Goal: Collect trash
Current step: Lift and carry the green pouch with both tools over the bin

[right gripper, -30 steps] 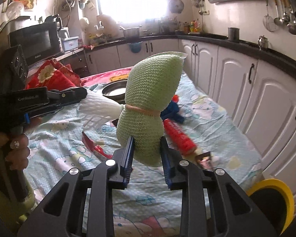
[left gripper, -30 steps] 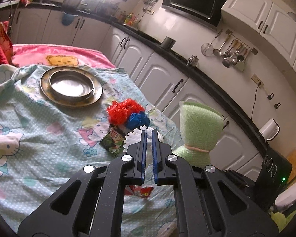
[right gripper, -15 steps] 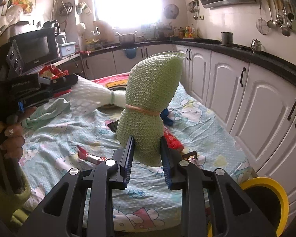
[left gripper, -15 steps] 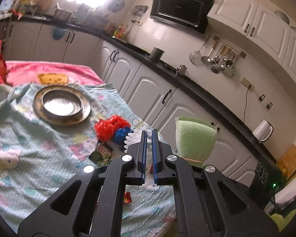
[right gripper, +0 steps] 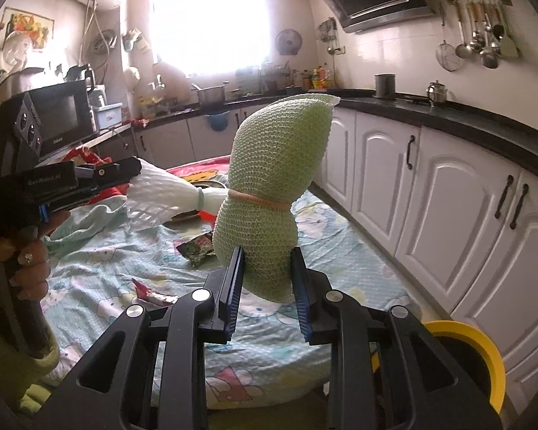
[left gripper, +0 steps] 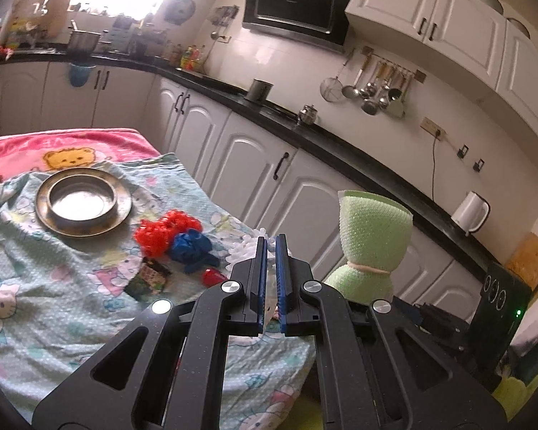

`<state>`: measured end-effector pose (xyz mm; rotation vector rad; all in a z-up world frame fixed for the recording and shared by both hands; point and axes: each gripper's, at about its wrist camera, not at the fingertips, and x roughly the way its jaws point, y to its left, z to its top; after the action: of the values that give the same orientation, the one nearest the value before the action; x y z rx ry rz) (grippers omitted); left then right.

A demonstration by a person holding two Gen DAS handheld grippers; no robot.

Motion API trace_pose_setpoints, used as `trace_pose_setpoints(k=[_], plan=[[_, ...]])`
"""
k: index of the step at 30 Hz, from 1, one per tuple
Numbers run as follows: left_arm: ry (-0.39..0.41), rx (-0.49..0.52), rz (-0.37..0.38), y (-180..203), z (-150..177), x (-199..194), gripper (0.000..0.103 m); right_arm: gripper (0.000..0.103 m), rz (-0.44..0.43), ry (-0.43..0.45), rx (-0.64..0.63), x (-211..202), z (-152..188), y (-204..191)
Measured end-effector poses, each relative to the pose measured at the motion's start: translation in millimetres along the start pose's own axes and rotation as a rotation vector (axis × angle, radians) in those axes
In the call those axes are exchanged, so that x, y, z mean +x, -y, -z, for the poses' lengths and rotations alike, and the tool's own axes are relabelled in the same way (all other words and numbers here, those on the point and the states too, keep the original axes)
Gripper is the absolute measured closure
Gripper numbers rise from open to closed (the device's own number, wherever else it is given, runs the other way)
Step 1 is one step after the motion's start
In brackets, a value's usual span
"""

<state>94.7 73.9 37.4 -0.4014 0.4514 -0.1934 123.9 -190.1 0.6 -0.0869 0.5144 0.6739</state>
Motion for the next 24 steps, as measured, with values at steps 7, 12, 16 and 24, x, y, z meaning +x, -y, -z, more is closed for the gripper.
trace_pose_setpoints(k=[7,12,16,24], plan=[[-0.040,0.053,0.031,27,11,18,0.101,0.078,0.052,0.003,0.031,-16,11,20],[-0.072,0.087,0.054,45,21,30,0.101,0.078,0.082,0.004,0.062,-27,18,37],[-0.093,0.111,0.069,58,28,37,0.101,0.078,0.104,0.009,0.082,-34,22,47],[-0.119,0.151,0.091,78,38,47,0.101,0.078,0.145,0.017,0.121,-48,30,68]])
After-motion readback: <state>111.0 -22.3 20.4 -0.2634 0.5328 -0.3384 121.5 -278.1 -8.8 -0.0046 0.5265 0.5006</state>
